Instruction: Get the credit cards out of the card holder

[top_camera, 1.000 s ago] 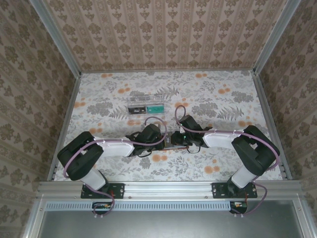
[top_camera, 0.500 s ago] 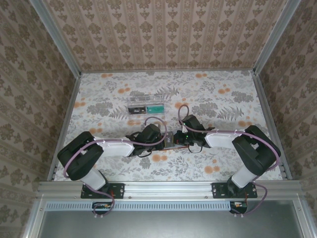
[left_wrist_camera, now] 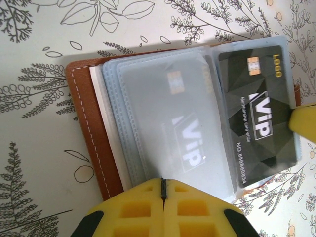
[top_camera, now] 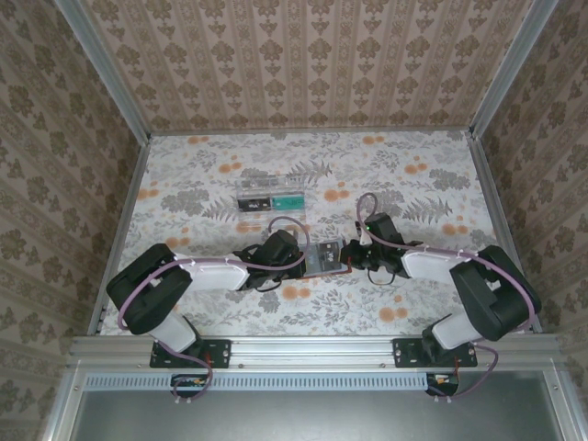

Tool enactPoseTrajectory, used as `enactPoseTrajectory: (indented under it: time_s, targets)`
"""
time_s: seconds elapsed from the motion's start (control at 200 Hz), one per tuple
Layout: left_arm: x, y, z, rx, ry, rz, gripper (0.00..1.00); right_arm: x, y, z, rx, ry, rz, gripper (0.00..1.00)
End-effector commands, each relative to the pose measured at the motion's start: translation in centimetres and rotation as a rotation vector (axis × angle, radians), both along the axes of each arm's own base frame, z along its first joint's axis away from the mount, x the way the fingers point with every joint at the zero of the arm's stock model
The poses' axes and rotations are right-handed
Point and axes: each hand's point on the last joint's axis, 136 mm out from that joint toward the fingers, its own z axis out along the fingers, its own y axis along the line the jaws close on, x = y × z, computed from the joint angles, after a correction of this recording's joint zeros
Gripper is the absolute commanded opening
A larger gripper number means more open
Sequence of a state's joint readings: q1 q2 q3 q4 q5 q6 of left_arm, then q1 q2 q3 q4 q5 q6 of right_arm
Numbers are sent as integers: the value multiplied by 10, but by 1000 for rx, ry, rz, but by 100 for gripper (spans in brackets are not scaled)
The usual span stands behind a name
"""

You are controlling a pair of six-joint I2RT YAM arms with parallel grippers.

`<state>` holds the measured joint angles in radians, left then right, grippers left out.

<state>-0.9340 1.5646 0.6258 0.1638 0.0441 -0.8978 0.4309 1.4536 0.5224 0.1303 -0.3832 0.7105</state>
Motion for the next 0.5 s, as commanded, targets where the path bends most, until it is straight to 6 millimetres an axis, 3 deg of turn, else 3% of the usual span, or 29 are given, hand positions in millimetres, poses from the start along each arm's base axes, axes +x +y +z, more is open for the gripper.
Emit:
enactPoseTrajectory:
  time_s: [0.0,0.135,0.27,0.385,0.495]
  targets:
    - [-3,12,-9,43,27,23,0,-4,-5,19,28,-52,18,0]
    - [-2,9,-4,29,19,20,0,-6,-13,38,32,-111,11,0]
    - [2,4,13,-13,-7,21,0,-10,-14,56,48,-171,18,0]
    - [5,1,36,-77,-49,29,32,-11,-10,70,87,-212,39,0]
    - [7,-4,64,-174,-106,30,41,-11,-3,83,136,-240,61,0]
